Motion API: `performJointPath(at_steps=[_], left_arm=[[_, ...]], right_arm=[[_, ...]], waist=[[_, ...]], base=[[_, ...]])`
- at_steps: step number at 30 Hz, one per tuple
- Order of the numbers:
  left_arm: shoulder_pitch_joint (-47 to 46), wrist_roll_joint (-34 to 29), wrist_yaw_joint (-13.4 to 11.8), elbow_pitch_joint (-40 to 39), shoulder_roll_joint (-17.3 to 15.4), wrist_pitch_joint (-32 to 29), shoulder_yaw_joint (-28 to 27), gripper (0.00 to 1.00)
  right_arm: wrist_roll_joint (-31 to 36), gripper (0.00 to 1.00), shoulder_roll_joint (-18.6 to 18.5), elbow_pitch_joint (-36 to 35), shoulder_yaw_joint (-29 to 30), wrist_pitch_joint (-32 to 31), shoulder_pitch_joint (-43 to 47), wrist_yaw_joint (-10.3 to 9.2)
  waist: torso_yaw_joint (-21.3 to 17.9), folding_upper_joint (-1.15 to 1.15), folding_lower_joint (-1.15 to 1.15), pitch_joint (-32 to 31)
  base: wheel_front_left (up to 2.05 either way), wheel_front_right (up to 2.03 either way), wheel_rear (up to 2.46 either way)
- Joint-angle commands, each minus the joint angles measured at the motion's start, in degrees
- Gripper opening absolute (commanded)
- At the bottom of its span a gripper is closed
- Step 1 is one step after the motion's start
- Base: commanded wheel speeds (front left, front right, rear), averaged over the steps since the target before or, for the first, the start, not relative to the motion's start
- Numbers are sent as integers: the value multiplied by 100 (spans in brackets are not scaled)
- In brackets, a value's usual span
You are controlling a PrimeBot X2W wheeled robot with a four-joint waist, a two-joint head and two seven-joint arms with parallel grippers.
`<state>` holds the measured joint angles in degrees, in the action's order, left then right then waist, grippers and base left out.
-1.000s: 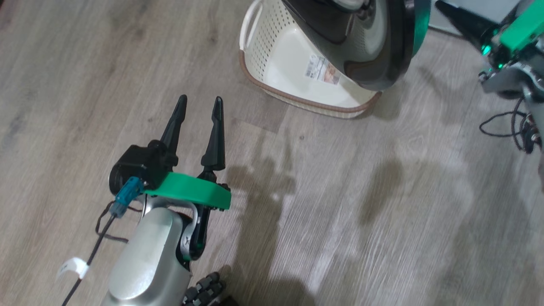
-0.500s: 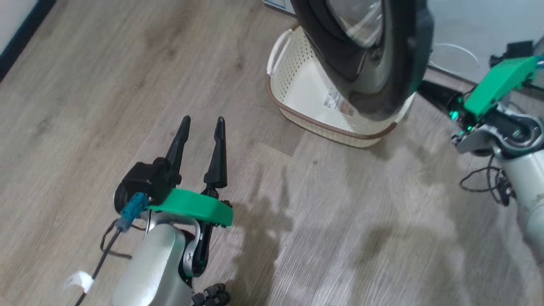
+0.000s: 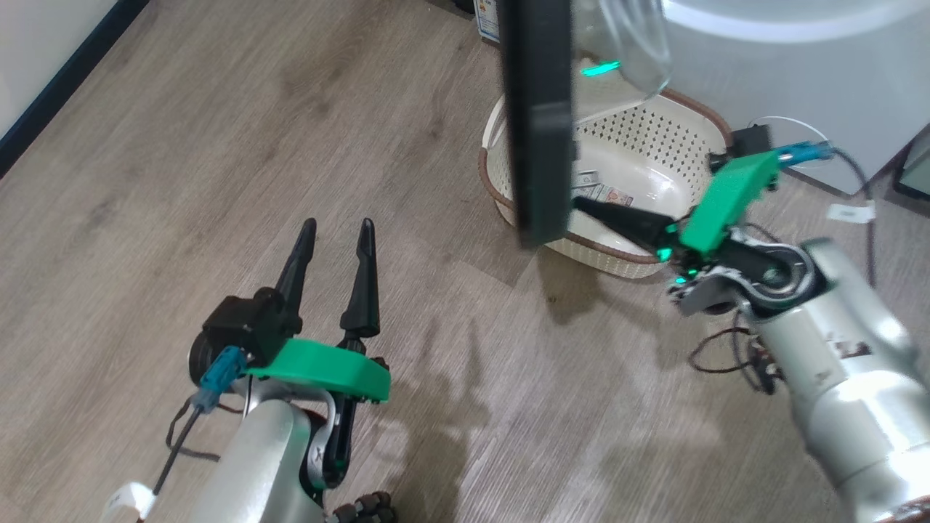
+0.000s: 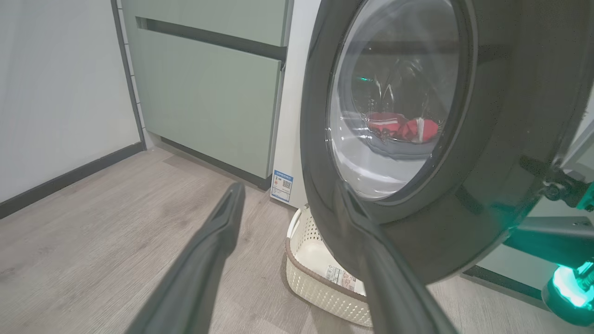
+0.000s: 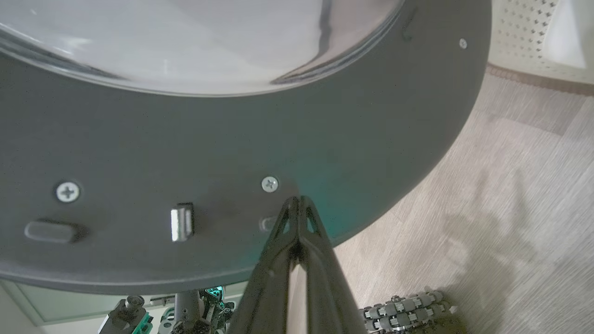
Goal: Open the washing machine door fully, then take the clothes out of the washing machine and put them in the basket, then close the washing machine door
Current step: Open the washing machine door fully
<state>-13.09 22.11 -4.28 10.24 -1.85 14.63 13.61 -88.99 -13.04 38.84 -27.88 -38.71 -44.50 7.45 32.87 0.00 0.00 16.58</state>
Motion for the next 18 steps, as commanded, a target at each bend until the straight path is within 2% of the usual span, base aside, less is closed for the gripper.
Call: performJointPath(at_steps=[1, 10, 17, 18], left_arm=[[-79, -50, -54, -221, -103, 37, -240, 100], [-53, -14, -133, -367, -103, 37, -331, 100], [-15, -131, -82, -299, -103, 37, -396, 100], [9, -210, -13, -225, -103, 37, -433, 100]], right_arm=[[-14, 0, 248, -131, -131, -47, -111, 3], [19, 0, 757, 38, -443, 5, -255, 3], [-59, 0, 676, -27, -342, 194, -89, 3], [-110, 0, 601, -91, -266, 256, 48, 3]], waist=[[8, 0, 0, 13], [35, 0, 0, 91], [4, 0, 0, -128], [-20, 0, 0, -269]], base=[[0, 0, 0], [0, 0, 0], [0, 0, 0], [0, 0, 0]])
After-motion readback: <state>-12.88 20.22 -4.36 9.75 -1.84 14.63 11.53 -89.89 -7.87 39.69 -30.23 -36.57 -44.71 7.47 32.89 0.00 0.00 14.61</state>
